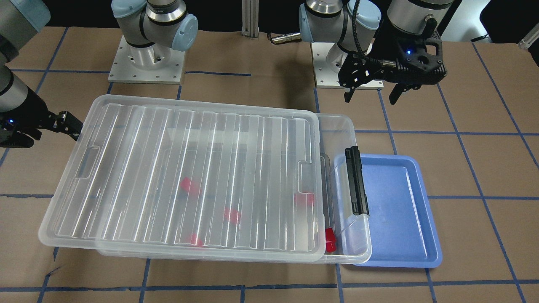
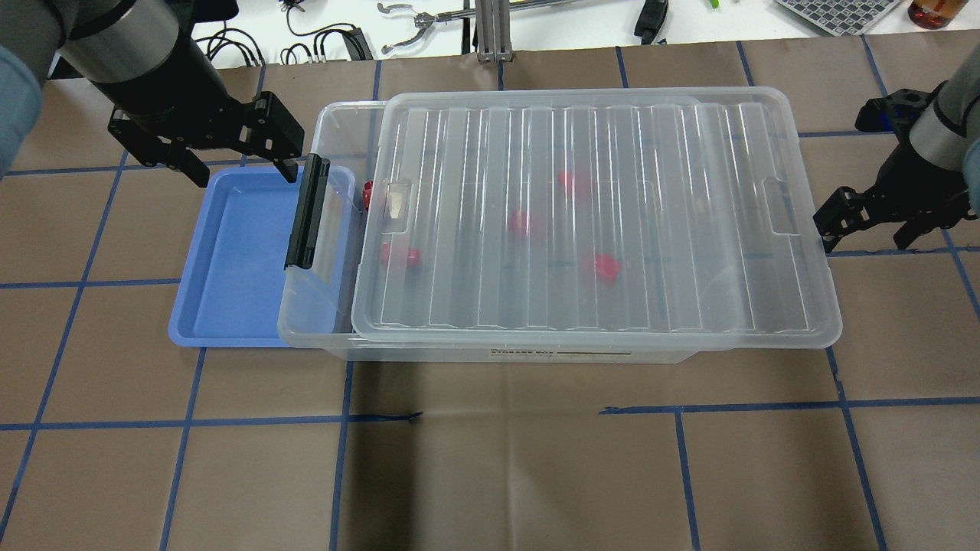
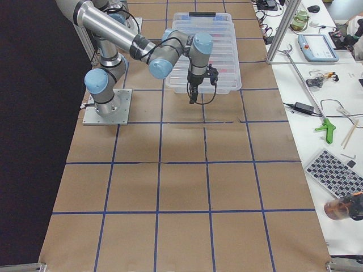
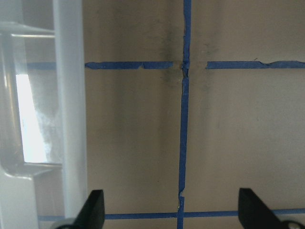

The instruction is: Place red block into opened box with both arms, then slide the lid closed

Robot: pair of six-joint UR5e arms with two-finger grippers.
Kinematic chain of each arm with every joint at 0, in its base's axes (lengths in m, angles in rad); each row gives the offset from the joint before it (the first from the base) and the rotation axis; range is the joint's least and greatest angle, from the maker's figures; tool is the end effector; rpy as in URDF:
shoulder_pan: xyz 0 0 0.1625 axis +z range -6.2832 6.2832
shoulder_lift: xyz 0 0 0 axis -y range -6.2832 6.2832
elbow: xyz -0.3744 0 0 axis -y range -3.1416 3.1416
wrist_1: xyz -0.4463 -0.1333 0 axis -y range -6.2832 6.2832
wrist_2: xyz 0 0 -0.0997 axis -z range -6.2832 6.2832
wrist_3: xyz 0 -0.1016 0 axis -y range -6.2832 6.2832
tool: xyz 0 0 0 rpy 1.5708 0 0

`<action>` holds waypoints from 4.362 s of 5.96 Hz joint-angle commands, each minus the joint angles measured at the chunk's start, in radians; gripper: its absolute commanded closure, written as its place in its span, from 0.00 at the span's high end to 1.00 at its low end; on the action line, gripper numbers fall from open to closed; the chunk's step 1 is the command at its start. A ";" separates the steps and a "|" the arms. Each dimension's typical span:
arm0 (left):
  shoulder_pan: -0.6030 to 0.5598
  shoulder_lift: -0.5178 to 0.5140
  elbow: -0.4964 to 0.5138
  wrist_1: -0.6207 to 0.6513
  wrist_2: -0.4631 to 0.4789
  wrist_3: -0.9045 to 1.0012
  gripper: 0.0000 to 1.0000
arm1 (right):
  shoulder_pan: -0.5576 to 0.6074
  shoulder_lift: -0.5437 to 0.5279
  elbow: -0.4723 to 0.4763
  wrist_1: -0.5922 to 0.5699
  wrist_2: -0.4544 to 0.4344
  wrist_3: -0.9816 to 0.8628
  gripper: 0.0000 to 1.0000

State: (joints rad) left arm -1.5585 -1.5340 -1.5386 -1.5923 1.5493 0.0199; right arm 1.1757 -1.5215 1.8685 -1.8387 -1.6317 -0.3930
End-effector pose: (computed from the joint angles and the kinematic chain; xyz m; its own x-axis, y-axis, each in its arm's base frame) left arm -0.1289 -0.5375 0.4707 -0.9998 0.0086 0.0205 0.0076 0.9988 -0.0479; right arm -0.0865 -0.5377 0.2757 -0.9997 -0.0016 0.0258 0.0009 0.9954 0.0962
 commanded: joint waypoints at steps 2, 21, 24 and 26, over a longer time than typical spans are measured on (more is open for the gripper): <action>0.000 0.002 0.000 0.000 0.000 0.000 0.98 | 0.028 -0.022 0.027 0.001 0.007 0.014 1.00; -0.002 -0.001 0.011 0.000 -0.002 -0.002 0.98 | 0.482 0.006 -0.446 0.372 0.015 0.623 1.00; 0.000 -0.008 0.029 -0.002 -0.003 -0.002 0.98 | 0.428 0.004 -0.450 0.369 0.016 0.566 1.00; 0.000 -0.006 0.032 -0.003 -0.005 -0.002 0.98 | 0.412 -0.003 -0.446 0.372 0.021 0.569 1.00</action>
State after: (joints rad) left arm -1.5587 -1.5411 -1.5073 -1.5950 1.5458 0.0184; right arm 1.5922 -1.5216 1.4212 -1.4681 -1.6122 0.1748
